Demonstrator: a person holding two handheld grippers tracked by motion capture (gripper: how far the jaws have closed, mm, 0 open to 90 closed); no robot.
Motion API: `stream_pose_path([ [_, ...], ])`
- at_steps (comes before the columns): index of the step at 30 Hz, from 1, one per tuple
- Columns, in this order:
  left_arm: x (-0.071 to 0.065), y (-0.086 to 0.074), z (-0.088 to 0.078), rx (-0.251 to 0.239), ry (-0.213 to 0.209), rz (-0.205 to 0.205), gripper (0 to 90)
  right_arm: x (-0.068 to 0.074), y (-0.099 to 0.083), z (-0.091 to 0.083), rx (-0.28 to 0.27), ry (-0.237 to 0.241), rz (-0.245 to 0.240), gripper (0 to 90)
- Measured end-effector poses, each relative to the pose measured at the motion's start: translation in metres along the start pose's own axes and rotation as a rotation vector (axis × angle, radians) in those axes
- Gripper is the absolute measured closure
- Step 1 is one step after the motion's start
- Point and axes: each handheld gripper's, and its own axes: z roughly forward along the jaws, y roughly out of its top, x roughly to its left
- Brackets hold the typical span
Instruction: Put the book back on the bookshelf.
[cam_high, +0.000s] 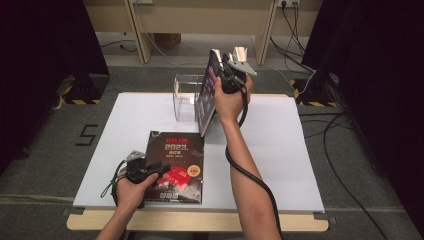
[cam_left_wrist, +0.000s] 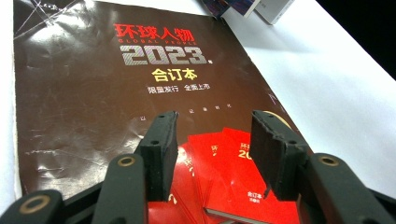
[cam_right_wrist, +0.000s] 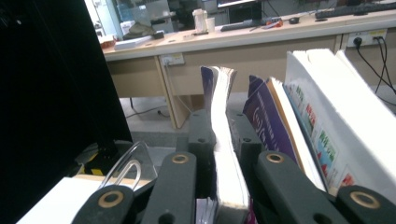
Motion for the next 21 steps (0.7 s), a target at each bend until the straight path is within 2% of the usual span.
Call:
stream_pose_path([
  [10, -0.001, 0.000, 0.000, -0.004, -0.003, -0.001, 50.7, 0.000, -0.002, -0.002, 0.037, -0.011, -0.024, 78.1],
  [13, -0.001, -0.001, 0.001, -0.002, -0.006, -0.001, 50.7, -0.002, -0.003, -0.006, 0.050, -0.021, -0.022, 75.7],
  [17, -0.002, -0.001, 0.002, 0.003, -0.001, 0.001, 50.7, -0.004, -0.005, -0.014, 0.051, -0.036, -0.054, 73.5],
  [21, -0.003, -0.002, 0.003, 0.009, -0.003, 0.004, 50.7, -0.005, -0.004, -0.021, 0.064, -0.037, -0.064, 72.7],
])
